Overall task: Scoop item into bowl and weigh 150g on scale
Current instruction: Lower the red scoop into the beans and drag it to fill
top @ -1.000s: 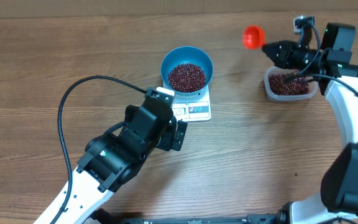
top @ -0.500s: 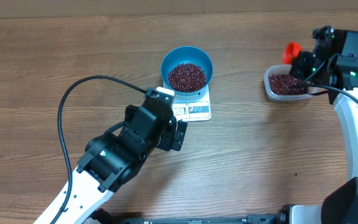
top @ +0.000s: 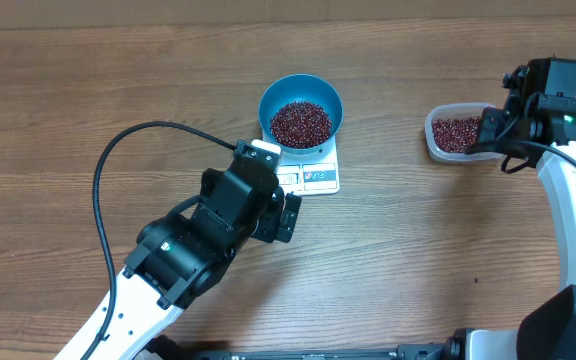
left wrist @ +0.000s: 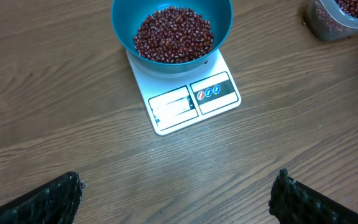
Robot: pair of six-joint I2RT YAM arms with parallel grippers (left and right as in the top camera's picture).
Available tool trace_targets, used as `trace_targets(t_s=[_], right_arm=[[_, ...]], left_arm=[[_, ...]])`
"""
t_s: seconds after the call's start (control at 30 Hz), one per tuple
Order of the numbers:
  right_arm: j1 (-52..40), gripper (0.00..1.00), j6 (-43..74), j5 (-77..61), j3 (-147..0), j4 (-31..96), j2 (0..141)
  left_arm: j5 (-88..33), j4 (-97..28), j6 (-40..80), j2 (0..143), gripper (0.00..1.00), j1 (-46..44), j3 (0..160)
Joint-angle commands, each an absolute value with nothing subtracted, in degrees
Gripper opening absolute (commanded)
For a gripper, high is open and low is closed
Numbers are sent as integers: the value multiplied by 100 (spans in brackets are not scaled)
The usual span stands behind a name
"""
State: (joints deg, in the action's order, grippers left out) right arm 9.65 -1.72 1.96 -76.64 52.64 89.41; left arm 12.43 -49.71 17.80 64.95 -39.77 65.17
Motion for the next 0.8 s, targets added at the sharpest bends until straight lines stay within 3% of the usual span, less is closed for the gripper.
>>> trace_targets(t_s=[0.0,0.77], right_arm=[[932,4,-346,292,-7688,5238,8941],[932,4,-355,298,-7688,4910,9970]], left_arm=[[1216,-4950,1673,6525,100,-3975,6508],[1219,-4950,1673,6525,100,-3975,6508]])
